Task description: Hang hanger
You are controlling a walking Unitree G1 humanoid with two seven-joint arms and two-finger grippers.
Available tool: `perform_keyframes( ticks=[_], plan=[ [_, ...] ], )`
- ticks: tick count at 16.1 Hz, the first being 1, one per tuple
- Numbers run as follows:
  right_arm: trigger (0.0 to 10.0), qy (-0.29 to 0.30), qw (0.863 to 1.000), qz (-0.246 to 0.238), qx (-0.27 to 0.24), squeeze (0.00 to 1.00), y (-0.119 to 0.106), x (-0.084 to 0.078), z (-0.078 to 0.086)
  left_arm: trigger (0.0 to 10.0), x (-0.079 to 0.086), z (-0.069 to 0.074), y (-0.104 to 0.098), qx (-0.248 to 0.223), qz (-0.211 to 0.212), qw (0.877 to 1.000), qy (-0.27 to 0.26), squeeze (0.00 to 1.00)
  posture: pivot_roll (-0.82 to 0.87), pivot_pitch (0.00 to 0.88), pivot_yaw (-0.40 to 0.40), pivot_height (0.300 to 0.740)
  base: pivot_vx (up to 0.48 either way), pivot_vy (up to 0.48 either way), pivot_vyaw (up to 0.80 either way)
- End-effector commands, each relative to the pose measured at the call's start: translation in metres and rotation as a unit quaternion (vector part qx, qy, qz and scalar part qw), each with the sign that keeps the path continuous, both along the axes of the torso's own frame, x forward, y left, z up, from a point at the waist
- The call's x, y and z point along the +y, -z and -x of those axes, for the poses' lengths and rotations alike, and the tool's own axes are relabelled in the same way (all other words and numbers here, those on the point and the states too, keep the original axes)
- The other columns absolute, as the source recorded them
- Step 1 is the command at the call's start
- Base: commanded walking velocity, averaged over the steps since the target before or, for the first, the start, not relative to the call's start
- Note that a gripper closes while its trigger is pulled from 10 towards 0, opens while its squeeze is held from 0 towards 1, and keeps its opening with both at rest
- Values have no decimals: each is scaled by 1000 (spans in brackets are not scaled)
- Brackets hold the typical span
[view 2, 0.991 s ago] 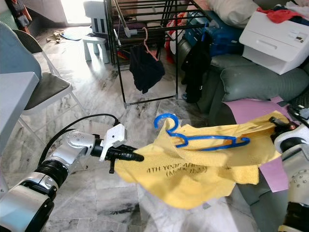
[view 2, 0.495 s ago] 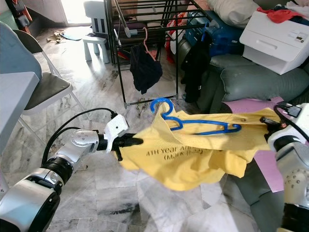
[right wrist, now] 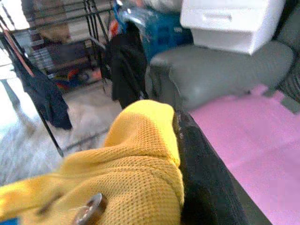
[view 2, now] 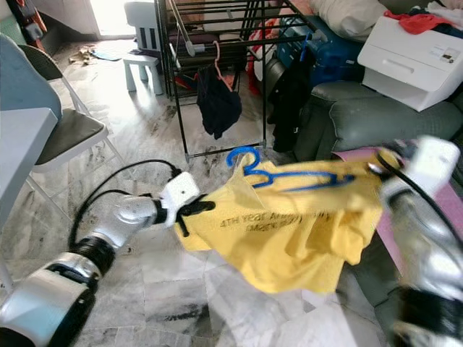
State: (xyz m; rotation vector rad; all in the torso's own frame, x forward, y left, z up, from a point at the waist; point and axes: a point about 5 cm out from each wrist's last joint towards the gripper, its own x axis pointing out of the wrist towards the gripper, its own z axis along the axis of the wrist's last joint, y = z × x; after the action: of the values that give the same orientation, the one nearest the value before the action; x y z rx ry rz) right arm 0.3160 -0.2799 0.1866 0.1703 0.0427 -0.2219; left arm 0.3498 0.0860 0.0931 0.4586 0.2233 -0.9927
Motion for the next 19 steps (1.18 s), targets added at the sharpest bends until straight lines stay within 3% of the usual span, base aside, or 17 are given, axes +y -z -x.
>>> perform_keyframes(
  ticks=[1, 3, 5, 8, 11, 15, 18, 19],
  plan=[
    [0, 4, 1000, 4, -12, 0, -5, 11, -9, 10000, -1, -6, -6, -2, 13, 999, -30, 0, -20, 0, -16, 740, 0, 0, 0],
    [0, -7, 1000, -6, -10, 0, -2, 34, -20, 10000, -10, -5, -5, 5, 23, 999, -42, 0, -16, 0, -16, 740, 0, 0, 0],
    [0, -38, 999, 17, 14, 0, 8, 68, -31, 10000, -29, -2, -5, 16, 46, 998, -34, 0, -13, 0, -21, 740, 0, 0, 0],
    [0, -74, 997, 7, 27, 0, 19, 91, -31, 10000, -48, 2, -9, 36, 74, 996, -20, 0, -11, 0, -24, 740, 0, 0, 0],
    [0, -150, 988, -18, 35, 0, 29, 125, -23, 10000, -64, 6, -10, 52, 90, 994, -18, 0, -19, 0, -18, 740, 0, 0, 0],
    [0, -280, 957, -35, 58, 0, 42, 168, 0, 10000, -72, 8, -11, 51, 78, 996, -7, 0, -27, 0, -9, 740, 0, 0, 0],
    [157, -308, 948, -69, 50, 0, 38, 175, 10, 10000, -63, 2, -10, 35, 47, 998, -39, 0, -27, 0, -7, 740, 0, 0, 0],
    [784, -313, 946, -66, 57, 0, 39, 177, 12, 10000, -59, -1, -10, 26, 39, 997, -54, 0, -27, 0, -7, 740, 0, 0, 0]
  ],
)
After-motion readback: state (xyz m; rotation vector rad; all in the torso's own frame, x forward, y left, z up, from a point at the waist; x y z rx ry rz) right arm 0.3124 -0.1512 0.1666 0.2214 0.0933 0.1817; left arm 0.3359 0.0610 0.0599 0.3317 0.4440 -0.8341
